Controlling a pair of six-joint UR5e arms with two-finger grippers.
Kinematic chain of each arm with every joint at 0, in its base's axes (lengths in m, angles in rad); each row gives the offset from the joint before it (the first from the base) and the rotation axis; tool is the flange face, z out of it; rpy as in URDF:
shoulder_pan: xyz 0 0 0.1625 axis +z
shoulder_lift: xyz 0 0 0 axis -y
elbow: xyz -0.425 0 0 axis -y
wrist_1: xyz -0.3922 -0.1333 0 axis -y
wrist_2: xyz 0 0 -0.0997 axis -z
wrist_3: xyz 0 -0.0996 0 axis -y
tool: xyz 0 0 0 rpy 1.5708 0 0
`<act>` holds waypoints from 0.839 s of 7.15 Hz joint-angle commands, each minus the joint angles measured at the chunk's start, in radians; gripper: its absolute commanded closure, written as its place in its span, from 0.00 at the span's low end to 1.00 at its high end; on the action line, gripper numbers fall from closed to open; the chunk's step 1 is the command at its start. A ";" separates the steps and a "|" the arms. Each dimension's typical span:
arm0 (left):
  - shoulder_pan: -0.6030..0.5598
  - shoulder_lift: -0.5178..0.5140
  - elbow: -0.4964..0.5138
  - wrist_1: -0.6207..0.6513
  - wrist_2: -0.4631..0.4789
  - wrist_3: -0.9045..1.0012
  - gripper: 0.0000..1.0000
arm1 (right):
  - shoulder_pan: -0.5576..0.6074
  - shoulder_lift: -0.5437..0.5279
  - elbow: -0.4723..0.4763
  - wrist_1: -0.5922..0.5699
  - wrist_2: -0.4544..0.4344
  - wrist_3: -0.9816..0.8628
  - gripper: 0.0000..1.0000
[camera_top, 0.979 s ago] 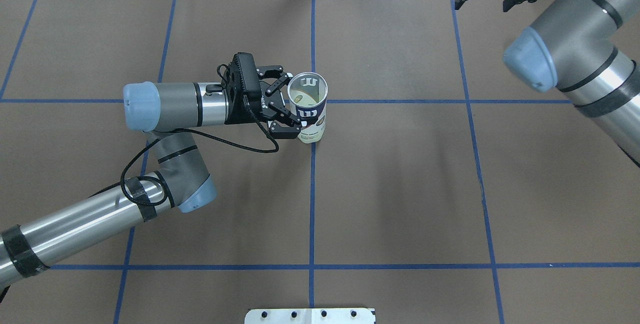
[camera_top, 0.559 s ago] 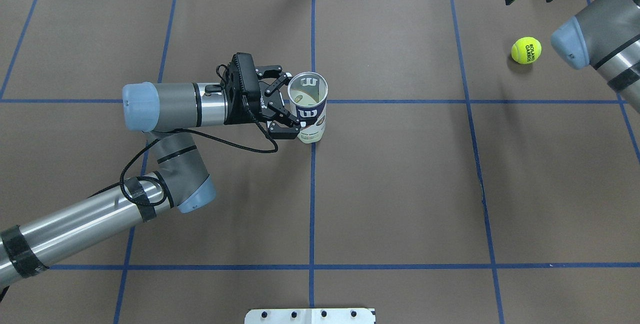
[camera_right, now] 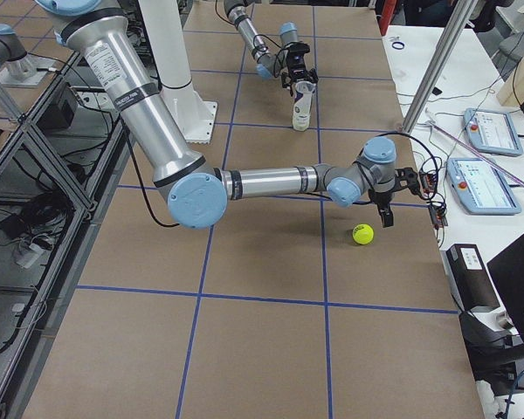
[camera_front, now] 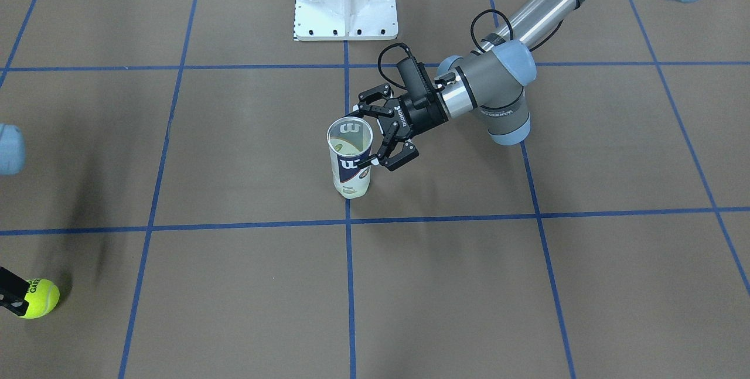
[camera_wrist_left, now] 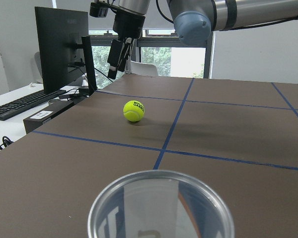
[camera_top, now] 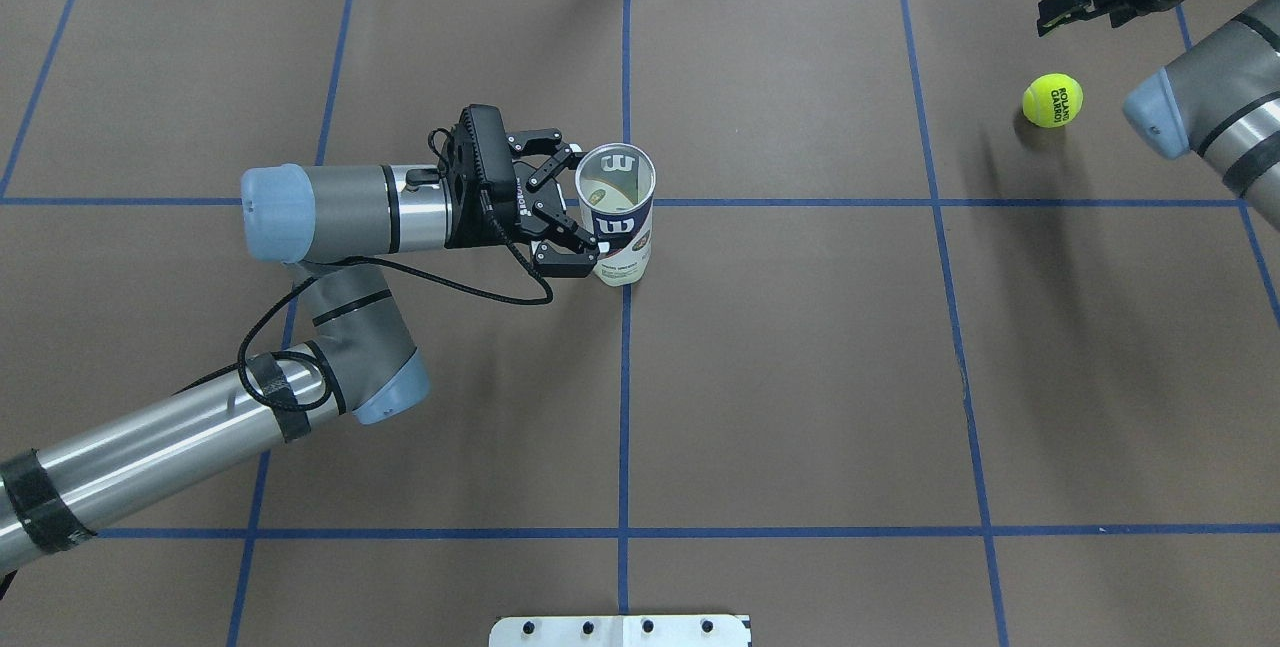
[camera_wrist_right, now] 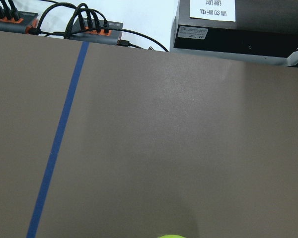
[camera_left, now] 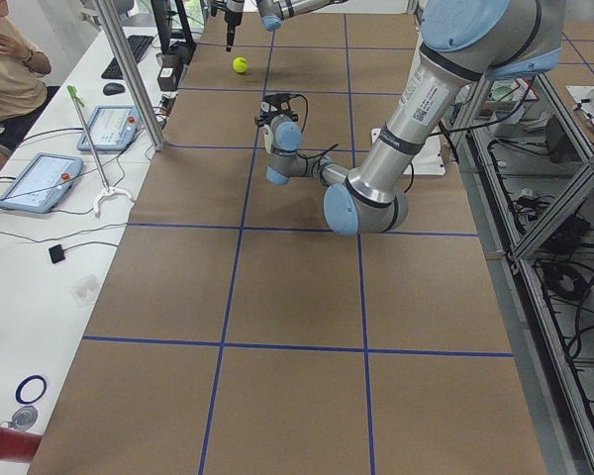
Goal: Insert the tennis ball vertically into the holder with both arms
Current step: 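Withdraw the right gripper toward the remaining yellow ball, then grasp the second yellow tennis ball with the right gripper and lift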
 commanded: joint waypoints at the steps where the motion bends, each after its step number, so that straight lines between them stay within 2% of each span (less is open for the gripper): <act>1: 0.000 0.001 0.000 -0.002 0.000 -0.001 0.01 | -0.026 -0.045 -0.041 0.100 -0.013 0.001 0.01; 6: 0.001 0.001 -0.002 -0.002 0.000 0.001 0.01 | -0.127 -0.069 -0.041 0.104 -0.153 0.027 0.01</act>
